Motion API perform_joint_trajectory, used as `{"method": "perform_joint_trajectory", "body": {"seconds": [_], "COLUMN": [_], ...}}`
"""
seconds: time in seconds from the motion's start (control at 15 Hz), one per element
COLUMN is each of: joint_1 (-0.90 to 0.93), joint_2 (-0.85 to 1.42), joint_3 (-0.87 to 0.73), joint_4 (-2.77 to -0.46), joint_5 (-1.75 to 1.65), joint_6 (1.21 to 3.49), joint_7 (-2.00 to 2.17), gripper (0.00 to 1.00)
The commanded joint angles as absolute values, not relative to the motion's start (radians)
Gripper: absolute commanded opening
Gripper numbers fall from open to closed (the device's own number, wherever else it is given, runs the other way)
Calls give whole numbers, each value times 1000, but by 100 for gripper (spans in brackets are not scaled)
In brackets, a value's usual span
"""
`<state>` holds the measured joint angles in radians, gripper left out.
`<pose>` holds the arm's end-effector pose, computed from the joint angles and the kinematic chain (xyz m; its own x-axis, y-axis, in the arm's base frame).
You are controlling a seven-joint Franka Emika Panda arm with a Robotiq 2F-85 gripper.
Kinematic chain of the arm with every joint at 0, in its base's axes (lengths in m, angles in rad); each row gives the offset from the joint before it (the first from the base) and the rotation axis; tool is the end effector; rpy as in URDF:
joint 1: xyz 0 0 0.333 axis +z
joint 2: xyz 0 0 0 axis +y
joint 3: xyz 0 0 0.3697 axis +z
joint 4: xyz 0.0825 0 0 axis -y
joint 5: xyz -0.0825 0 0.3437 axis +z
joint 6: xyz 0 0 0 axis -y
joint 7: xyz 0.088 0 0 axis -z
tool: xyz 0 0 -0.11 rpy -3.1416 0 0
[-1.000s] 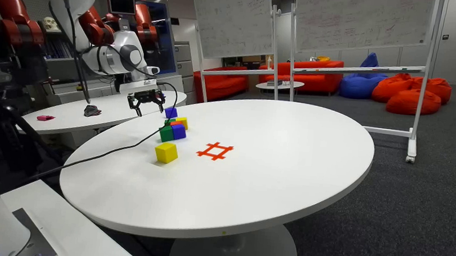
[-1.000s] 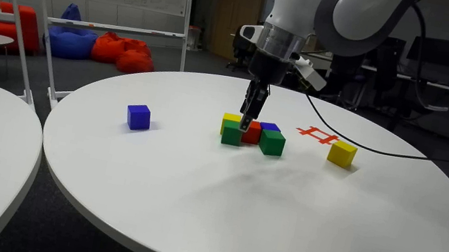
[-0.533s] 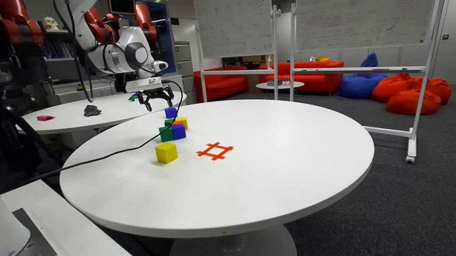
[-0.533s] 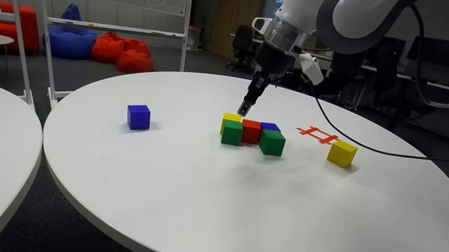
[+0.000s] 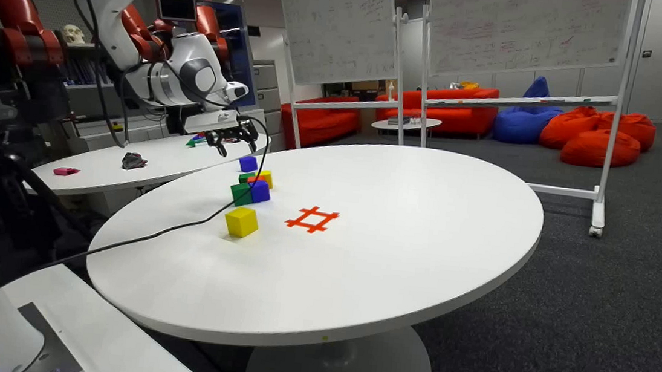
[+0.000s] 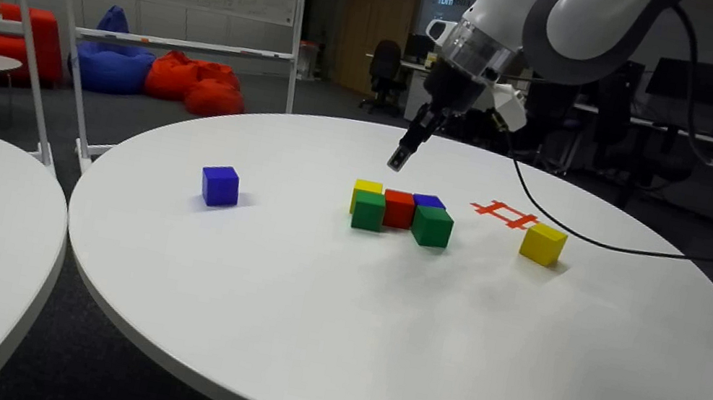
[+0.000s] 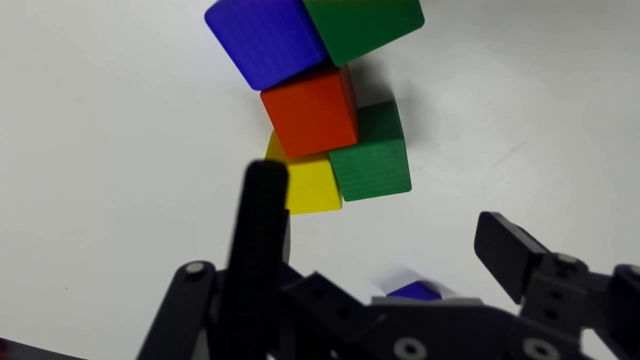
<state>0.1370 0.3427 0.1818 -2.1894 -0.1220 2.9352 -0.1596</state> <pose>0.5602 0.1852 0.3555 0.7662 0.5086 0.3928 0.5252 -0.8478 0.0731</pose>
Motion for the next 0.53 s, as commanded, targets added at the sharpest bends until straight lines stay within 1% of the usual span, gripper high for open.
{"method": "perform_joint_trajectory", "body": {"seconds": [0.0, 0.2, 0.47], "joint_1": [137, 137, 161], "joint_2": [341, 341, 327], "joint_3": [182, 182, 129], "joint_4": [-2190, -2190, -2197], "joint_5": [-118, -118, -137], "joint_6": [2933, 2933, 2948], "joint_7": [-163, -163, -102], "gripper": [100, 100, 100]}}
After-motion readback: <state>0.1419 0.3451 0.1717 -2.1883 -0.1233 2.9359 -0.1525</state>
